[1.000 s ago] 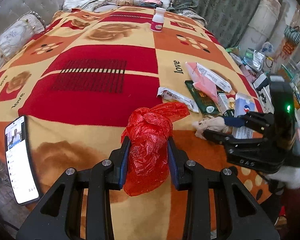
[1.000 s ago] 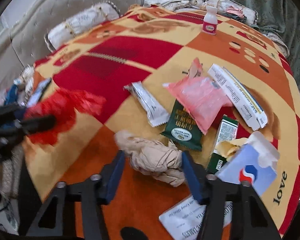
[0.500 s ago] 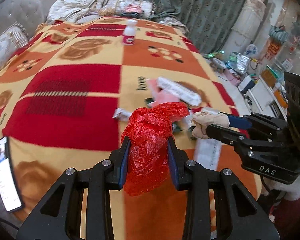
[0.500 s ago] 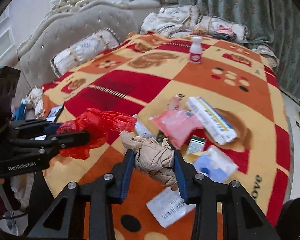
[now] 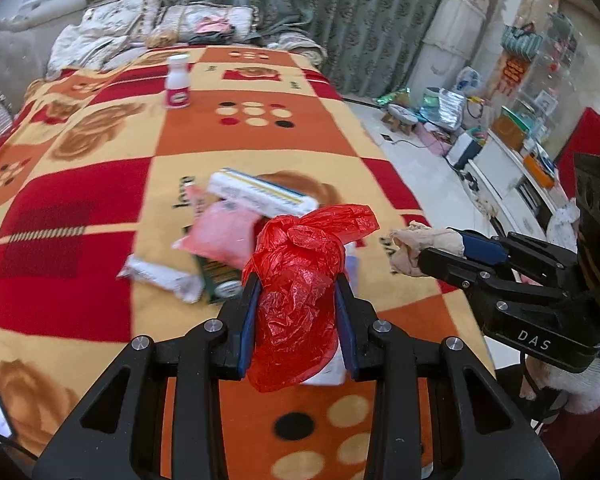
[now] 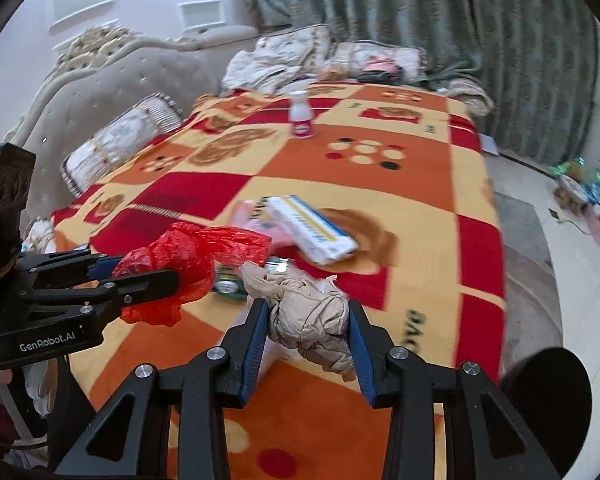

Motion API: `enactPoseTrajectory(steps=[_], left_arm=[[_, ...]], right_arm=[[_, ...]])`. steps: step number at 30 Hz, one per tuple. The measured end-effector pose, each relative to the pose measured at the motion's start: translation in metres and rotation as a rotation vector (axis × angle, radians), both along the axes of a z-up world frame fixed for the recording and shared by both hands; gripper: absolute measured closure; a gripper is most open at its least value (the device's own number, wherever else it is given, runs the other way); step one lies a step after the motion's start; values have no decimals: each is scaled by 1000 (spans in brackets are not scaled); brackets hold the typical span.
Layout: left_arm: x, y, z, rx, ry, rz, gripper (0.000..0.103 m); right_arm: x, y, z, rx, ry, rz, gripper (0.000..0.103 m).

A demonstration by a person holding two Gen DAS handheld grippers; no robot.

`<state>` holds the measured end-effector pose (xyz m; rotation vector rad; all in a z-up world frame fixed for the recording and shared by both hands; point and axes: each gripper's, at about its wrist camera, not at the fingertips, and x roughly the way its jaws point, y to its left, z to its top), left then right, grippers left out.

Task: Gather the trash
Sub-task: 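Carry red bag and beige paper over the black bin and open both tools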

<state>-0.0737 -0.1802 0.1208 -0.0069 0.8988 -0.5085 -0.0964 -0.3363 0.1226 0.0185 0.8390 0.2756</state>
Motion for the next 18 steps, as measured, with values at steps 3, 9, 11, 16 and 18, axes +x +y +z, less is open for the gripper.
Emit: enactPoseTrajectory(steps=[3, 9, 11, 16, 18], left_arm=[[-2, -21, 0, 3, -2, -30, 71], [-4, -65, -1, 10, 0, -94, 71], [-5, -79, -1, 12, 0, -115, 71], [-7, -118, -4, 13, 4, -167, 71], [-7, -132, -6, 13, 10, -186, 71]], right_arm=[[-6, -23, -1, 2, 1, -49, 65], [-19, -67, -4, 6, 5, -139, 65], [-23, -81, -5, 5, 9, -165, 65], [-34, -117, -10, 10, 24, -239, 65], [-39, -131, -12, 14, 29, -267, 65]])
